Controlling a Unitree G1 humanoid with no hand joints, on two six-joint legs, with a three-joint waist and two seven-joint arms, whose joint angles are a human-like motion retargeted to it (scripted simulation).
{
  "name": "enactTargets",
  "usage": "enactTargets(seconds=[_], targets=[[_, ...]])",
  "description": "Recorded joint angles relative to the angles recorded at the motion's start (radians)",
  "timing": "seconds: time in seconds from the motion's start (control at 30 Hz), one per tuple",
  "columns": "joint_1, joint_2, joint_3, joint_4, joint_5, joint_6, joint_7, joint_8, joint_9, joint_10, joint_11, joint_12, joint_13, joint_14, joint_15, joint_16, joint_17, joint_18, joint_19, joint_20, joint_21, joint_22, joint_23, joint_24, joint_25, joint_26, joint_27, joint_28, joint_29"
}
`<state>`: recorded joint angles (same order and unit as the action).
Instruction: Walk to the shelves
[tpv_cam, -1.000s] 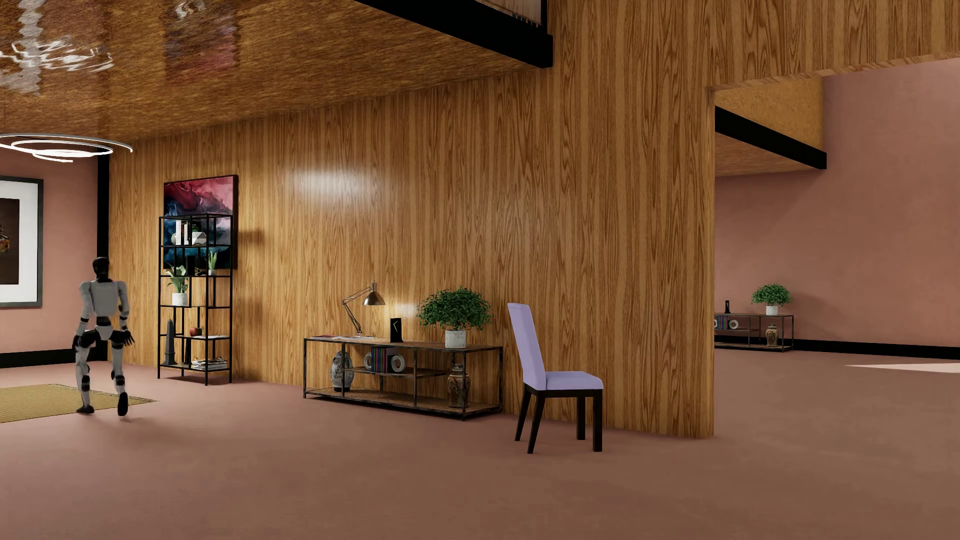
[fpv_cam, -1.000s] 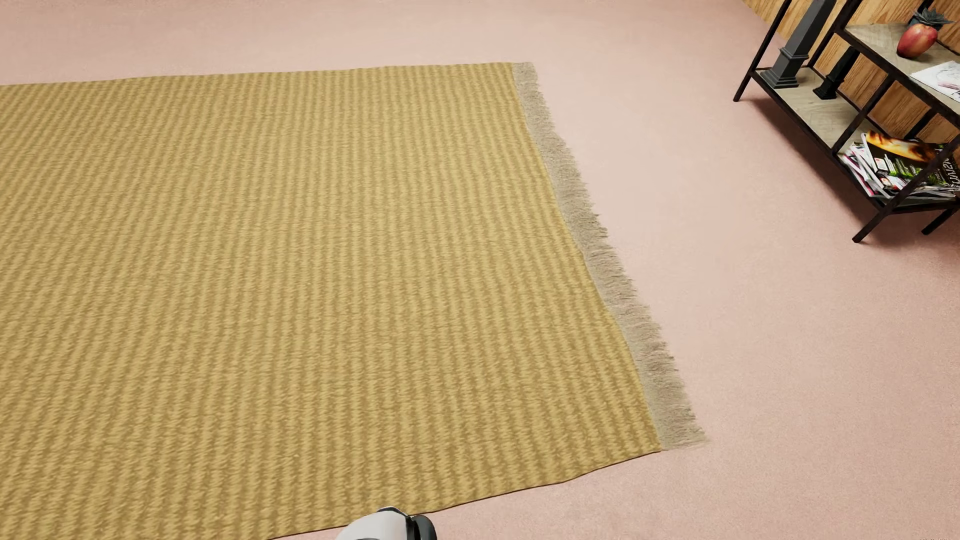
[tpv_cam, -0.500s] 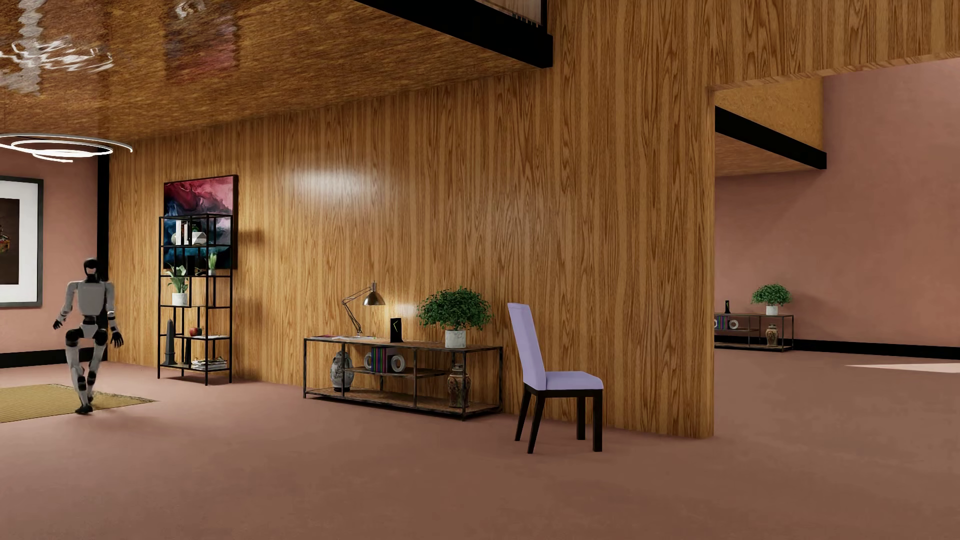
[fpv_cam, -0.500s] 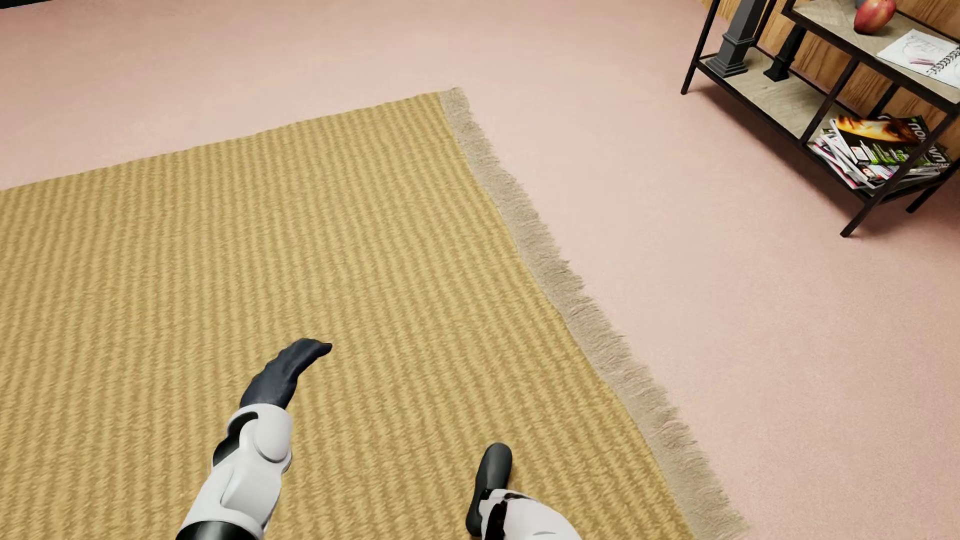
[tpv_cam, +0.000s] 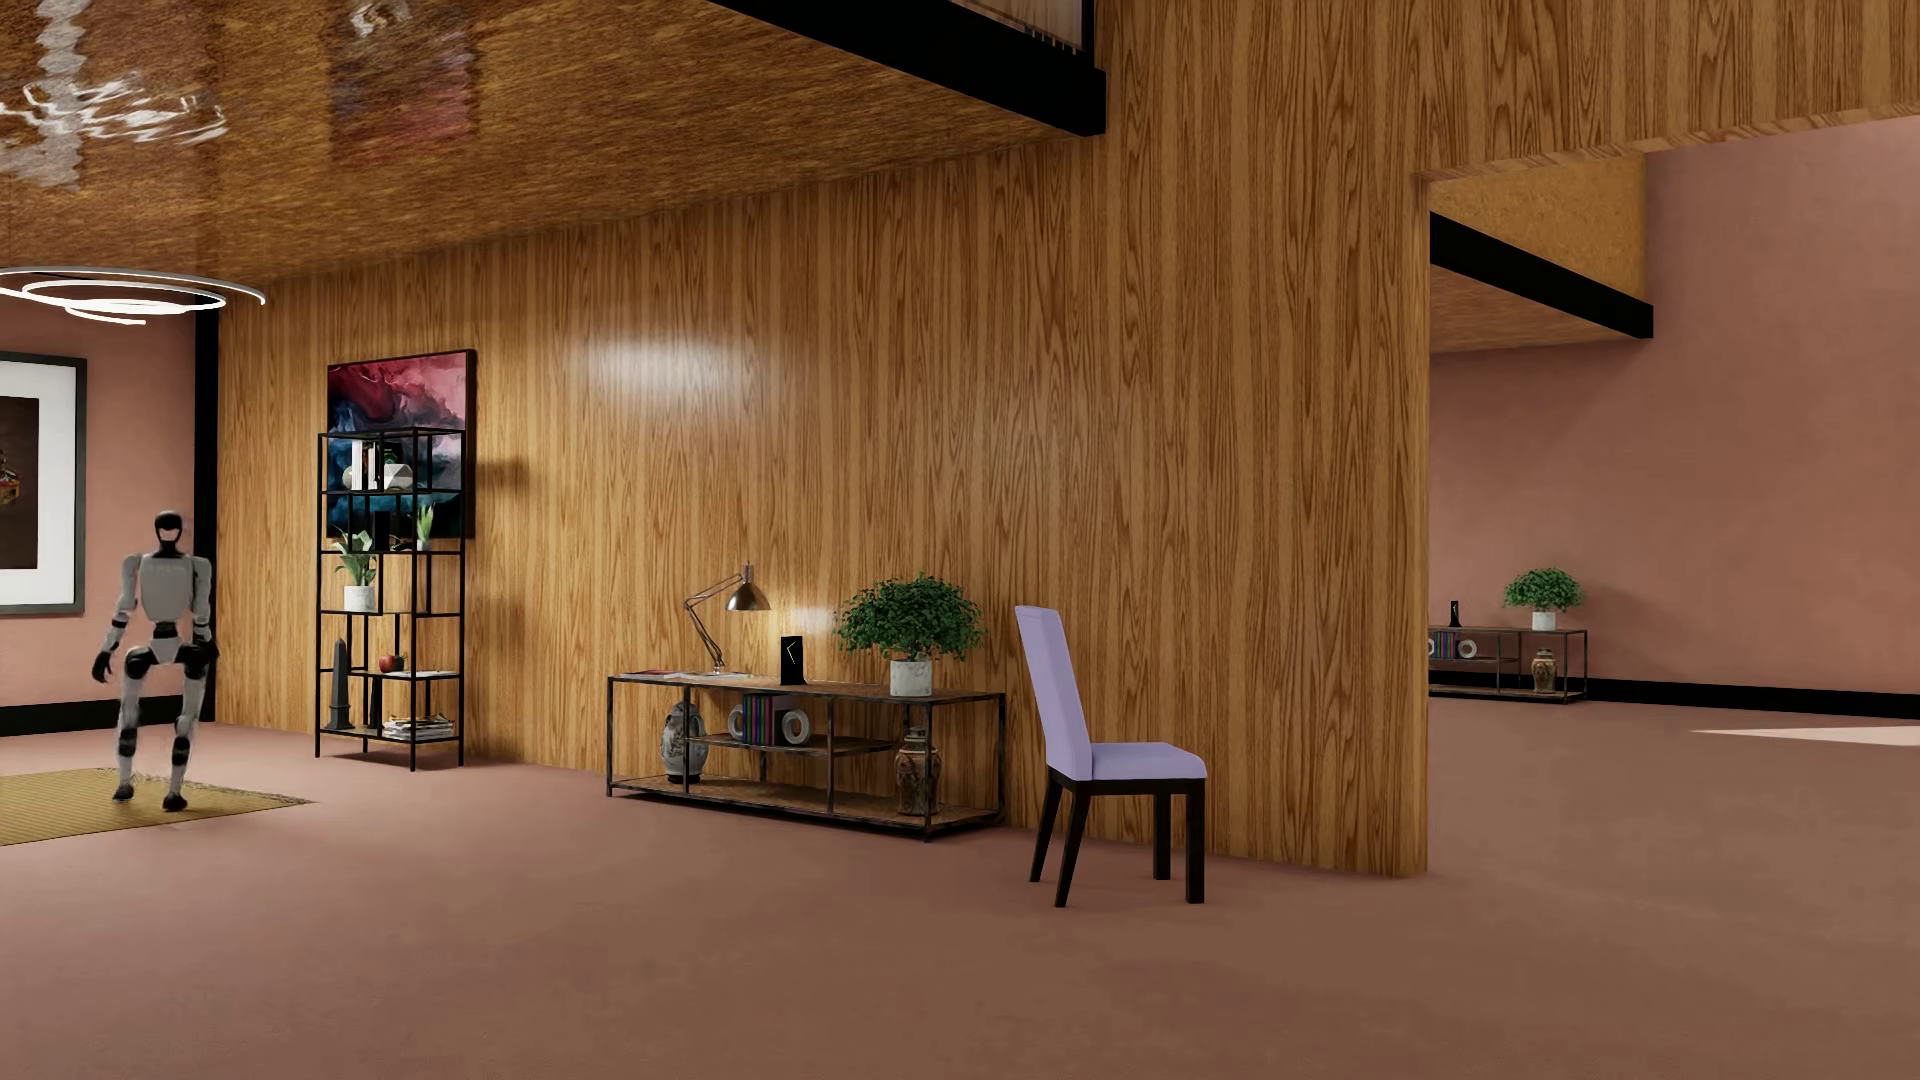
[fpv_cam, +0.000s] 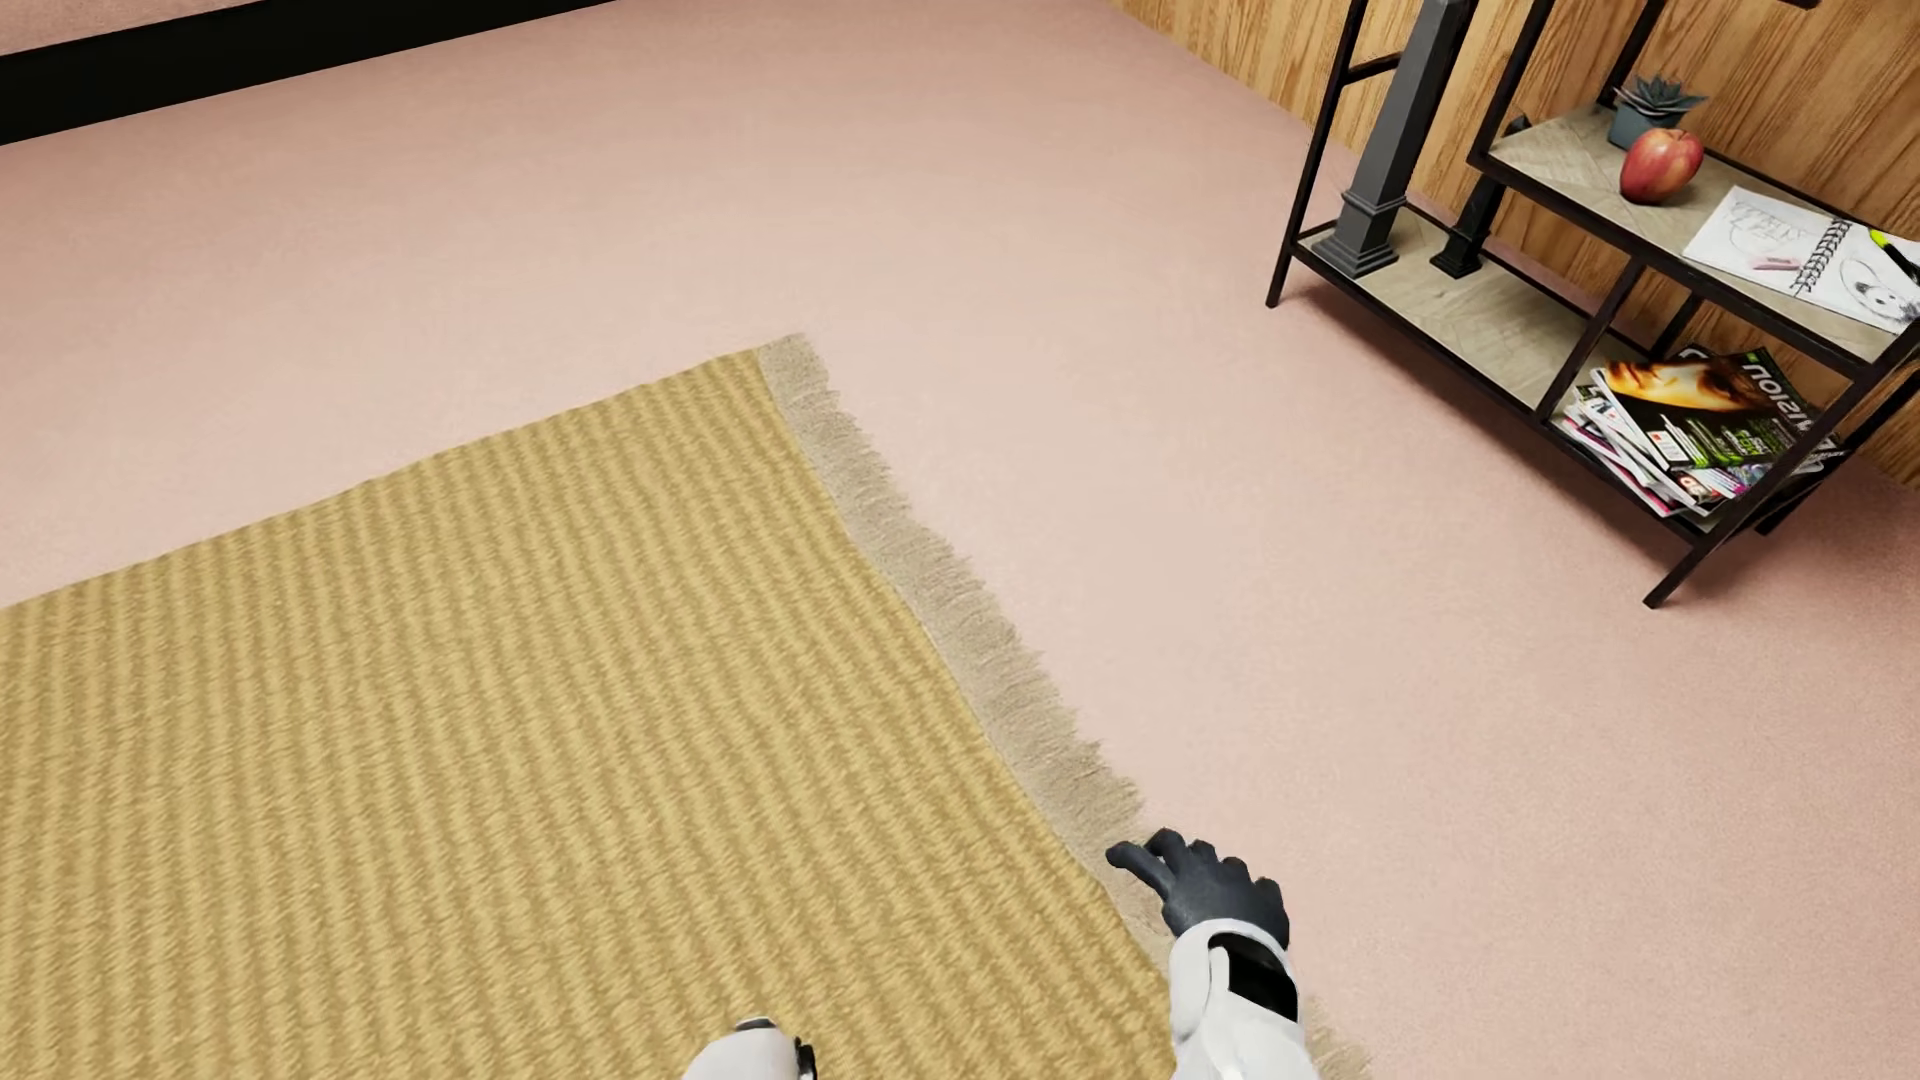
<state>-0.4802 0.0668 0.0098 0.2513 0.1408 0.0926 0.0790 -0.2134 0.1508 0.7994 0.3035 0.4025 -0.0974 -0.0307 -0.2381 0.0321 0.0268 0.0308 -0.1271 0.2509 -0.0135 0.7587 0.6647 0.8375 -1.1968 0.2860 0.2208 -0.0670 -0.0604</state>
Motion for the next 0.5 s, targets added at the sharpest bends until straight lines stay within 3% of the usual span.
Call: enactTargets(seconds=[0.07,0.1,0.13,0.2,0.23,0.3,0.37,0.4,0.47,0.5], targets=[[0.040,0.065,0.007,-0.053,0.011,0.000,-0.066,0.046,-0.005,-0.509,-0.028,0.007,-0.042,0.034,-0.051,-0.018,-0.030,-0.025,0.016,0.020,0.059,-0.018,-0.052,0.014,-0.011,-0.002,-0.012,-0.004,0.026],[0.032,0.096,0.006,-0.076,0.012,-0.003,-0.098,0.065,-0.003,-0.621,-0.018,0.006,-0.049,-0.013,-0.085,-0.026,-0.033,-0.088,0.028,0.029,0.074,-0.029,-0.069,0.021,-0.006,-0.002,-0.001,0.004,0.021],[0.019,0.124,0.002,-0.094,0.003,-0.004,-0.068,0.072,0.000,-0.637,0.003,-0.004,-0.044,-0.009,-0.113,-0.033,-0.040,-0.151,0.044,0.030,0.079,-0.035,-0.075,0.031,0.005,0.001,0.012,0.006,0.021],[0.013,0.197,0.003,-0.143,-0.036,-0.018,-0.095,0.073,0.004,-0.490,0.063,-0.034,-0.002,0.119,-0.123,-0.050,-0.058,-0.072,0.078,0.031,0.079,-0.052,-0.056,0.042,0.009,-0.004,0.066,0.022,0.028],[0.018,0.225,0.004,-0.152,-0.059,-0.029,-0.090,0.079,0.006,-0.389,0.111,-0.043,0.028,0.147,-0.079,-0.063,-0.062,-0.086,0.086,0.042,0.079,-0.067,-0.028,0.034,0.010,-0.003,0.090,0.042,0.032],[0.040,0.182,0.005,-0.146,-0.127,-0.059,-0.026,0.100,0.015,-0.221,0.351,-0.060,0.071,0.009,0.105,-0.096,-0.076,-0.053,0.085,0.066,0.091,-0.096,0.084,-0.005,-0.022,-0.019,0.135,0.098,0.081],[0.104,0.002,0.002,-0.126,-0.231,-0.095,0.060,0.108,0.024,-0.161,0.732,-0.099,0.098,-0.107,0.308,-0.101,-0.075,-0.054,0.148,0.061,0.082,-0.071,0.201,-0.031,-0.066,-0.015,0.199,0.141,0.161],[0.150,-0.096,-0.004,-0.114,-0.271,-0.111,0.094,0.114,0.028,-0.164,0.874,-0.135,0.126,-0.143,0.335,-0.078,-0.066,-0.057,0.192,0.034,0.067,-0.042,0.211,-0.018,-0.075,-0.004,0.211,0.129,0.169],[0.253,-0.285,-0.025,-0.096,-0.299,-0.135,0.152,0.105,0.034,-0.200,1.032,-0.229,0.214,-0.194,0.244,-0.001,-0.049,-0.064,0.140,-0.062,0.019,0.033,0.154,0.052,-0.049,0.010,0.186,0.063,0.115],[0.303,-0.365,-0.037,-0.094,-0.320,-0.141,0.176,0.082,0.037,-0.222,1.049,-0.277,0.274,-0.216,0.241,0.047,-0.045,-0.069,0.154,-0.120,-0.017,0.069,0.104,0.107,-0.014,-0.004,0.157,0.025,0.082]])
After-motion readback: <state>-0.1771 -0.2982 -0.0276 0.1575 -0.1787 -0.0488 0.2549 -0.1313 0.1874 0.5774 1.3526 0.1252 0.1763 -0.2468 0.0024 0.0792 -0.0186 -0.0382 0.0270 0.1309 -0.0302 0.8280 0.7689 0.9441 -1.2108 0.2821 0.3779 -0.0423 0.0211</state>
